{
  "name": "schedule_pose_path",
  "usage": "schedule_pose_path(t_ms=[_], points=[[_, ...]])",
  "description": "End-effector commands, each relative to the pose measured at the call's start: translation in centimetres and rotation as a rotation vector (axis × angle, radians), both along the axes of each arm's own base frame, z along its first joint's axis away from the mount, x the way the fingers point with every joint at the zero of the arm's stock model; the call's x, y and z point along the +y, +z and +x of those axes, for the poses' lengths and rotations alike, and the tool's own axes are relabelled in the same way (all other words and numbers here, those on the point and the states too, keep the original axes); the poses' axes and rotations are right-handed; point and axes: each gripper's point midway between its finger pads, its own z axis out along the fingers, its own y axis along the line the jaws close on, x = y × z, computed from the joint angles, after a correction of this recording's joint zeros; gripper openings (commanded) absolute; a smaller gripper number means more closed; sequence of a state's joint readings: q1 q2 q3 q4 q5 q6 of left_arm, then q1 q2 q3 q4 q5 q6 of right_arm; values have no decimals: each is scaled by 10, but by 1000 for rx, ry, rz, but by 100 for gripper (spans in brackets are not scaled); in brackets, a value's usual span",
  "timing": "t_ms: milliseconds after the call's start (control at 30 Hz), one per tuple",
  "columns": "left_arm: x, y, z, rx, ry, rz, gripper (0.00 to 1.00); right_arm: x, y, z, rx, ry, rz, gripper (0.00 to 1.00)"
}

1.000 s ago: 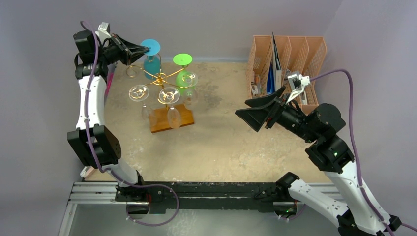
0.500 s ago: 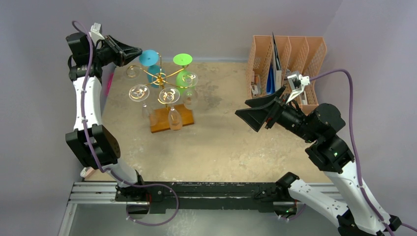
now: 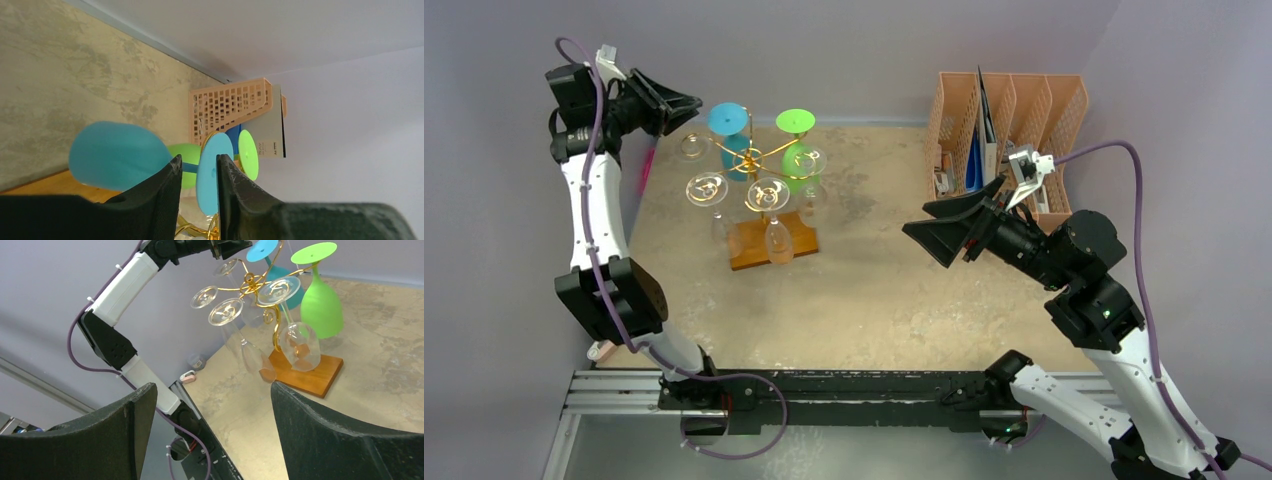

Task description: Place the wine glass upside down on the wine glass rack

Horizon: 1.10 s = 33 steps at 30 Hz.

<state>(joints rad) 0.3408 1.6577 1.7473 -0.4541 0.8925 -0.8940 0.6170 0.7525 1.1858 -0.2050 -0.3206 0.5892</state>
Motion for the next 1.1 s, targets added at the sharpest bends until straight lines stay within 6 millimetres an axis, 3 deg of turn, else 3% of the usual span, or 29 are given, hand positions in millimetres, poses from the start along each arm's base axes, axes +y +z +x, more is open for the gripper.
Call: schedule_pose_path(t_ms=[0, 233, 400, 633, 800, 933, 1067], points=[[24, 34, -13, -95, 87, 149, 32, -7, 19, -1, -54, -33, 21, 85], [67, 50, -34, -117, 290, 394, 49, -17, 4, 13, -10, -125, -31, 85], [84, 46, -79, -90, 432, 582, 62, -38, -31, 39, 80, -306, -146, 85], [70, 42, -164, -108, 526, 707, 74, -92, -64, 69, 102, -615, -373, 93], [53, 27, -215, -113, 516, 766, 78, -148, -62, 72, 58, -891, -419, 98], [48, 15, -232, -118, 523, 789, 78, -173, -51, 60, 17, -987, -357, 99], [32, 19, -251, -153, 490, 793, 78, -188, -49, 48, -19, -1018, -342, 99]])
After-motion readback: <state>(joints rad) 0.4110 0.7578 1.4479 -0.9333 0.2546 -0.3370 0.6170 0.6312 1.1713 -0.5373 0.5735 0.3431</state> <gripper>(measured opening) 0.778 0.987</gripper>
